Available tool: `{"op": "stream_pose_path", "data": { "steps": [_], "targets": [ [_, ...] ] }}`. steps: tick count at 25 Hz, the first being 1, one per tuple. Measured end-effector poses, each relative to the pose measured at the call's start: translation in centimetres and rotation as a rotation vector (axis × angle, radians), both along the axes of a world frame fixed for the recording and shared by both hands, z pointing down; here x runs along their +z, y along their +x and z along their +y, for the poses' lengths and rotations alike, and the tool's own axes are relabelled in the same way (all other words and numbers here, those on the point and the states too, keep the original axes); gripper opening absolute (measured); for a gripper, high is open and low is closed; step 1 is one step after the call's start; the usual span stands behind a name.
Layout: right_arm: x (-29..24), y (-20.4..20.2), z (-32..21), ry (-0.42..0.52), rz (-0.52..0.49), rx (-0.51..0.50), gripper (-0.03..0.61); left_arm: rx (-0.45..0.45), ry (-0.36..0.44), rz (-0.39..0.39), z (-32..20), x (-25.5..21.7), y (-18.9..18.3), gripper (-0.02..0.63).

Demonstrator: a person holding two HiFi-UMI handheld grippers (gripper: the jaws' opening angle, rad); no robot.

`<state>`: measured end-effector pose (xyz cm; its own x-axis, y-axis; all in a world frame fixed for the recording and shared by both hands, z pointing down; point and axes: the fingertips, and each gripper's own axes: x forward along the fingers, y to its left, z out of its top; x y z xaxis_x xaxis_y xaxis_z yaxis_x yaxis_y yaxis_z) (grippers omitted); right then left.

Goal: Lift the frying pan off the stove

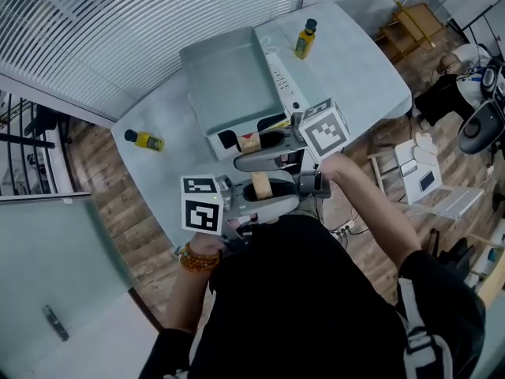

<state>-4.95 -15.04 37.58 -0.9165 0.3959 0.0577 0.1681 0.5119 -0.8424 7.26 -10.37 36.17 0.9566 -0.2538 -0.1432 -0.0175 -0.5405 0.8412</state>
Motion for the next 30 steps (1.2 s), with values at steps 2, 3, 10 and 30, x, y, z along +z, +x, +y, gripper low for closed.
{"op": "stream_pose_path", "data": {
  "steps": [2, 3, 10, 30],
  "targets": [
    [-0.4, 0.0, 0.0, 0.014, -0.004, -0.003, 0.261, 0.002, 0.011, -0.006, 0.0, -0.3, 0.0, 0.123],
    [-0.6, -0.1, 0.0, 0.018, -0.006, -0.004, 0.262, 0.003, 0.015, -0.008, 0.1, -0.4, -0.1, 0.124],
    [-1.4, -0.1, -0.2, 0.024, -0.029, 0.003, 0.268, 0.003, 0.037, -0.012, -0.1, -1.2, -0.1, 0.127],
    [-1.7, -0.1, -0.2, 0.015, -0.04, 0.005, 0.272, 0.004, 0.052, -0.017, 0.0, -1.5, -0.1, 0.132]
  ]
}}
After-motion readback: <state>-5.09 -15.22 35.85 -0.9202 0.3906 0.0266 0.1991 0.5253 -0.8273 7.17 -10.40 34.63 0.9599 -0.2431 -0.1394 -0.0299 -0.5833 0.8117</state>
